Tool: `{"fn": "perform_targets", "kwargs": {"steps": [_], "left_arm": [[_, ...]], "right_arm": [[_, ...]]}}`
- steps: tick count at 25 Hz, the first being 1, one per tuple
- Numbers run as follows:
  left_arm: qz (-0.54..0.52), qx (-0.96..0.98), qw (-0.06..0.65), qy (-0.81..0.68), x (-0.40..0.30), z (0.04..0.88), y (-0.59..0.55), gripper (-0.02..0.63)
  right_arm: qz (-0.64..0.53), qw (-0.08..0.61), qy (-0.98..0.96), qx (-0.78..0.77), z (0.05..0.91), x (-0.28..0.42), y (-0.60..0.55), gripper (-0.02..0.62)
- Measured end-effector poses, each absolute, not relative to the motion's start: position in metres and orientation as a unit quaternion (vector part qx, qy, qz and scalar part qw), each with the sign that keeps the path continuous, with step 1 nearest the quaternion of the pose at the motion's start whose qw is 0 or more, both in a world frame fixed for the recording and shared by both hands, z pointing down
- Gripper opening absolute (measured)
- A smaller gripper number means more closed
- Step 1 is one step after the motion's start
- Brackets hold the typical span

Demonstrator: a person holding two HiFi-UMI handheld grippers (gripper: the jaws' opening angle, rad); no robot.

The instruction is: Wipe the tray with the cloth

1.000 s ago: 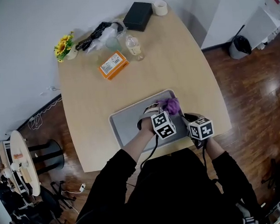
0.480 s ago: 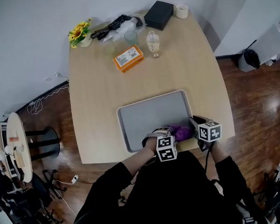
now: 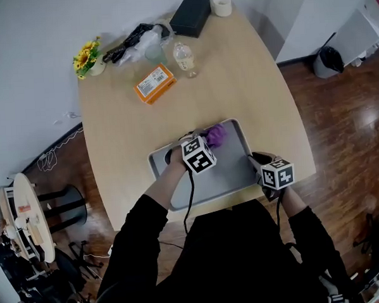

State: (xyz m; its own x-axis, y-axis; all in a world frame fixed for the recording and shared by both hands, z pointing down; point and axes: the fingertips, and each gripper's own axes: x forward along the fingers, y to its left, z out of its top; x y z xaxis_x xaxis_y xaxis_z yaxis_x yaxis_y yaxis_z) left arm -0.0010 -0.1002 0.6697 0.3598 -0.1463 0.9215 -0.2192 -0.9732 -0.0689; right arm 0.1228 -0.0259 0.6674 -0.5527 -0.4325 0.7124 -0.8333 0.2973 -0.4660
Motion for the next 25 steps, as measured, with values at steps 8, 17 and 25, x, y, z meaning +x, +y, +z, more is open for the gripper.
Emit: {"fn": "perform_targets", "kwargs": {"steps": [8,17,25], "left_arm": [[0.538,0.831,0.099,-0.098,0.009,0.667,-0.059,0.127],[0.506,0.852,0.134,-0.036,0.036,0.662,0.090,0.114],[0.537,0.836,0.074,-0.085,0.011,0.666,0.020,0.126]], "right_arm": [[0.420,0.245,-0.774,0.405,0.670,0.121,-0.026,0.080],[0.391,0.293,-0.773,0.405,0.668,0.132,-0.028,0.078],[0.382,0.320,-0.772,0.395,0.670,0.135,-0.031,0.078]]}}
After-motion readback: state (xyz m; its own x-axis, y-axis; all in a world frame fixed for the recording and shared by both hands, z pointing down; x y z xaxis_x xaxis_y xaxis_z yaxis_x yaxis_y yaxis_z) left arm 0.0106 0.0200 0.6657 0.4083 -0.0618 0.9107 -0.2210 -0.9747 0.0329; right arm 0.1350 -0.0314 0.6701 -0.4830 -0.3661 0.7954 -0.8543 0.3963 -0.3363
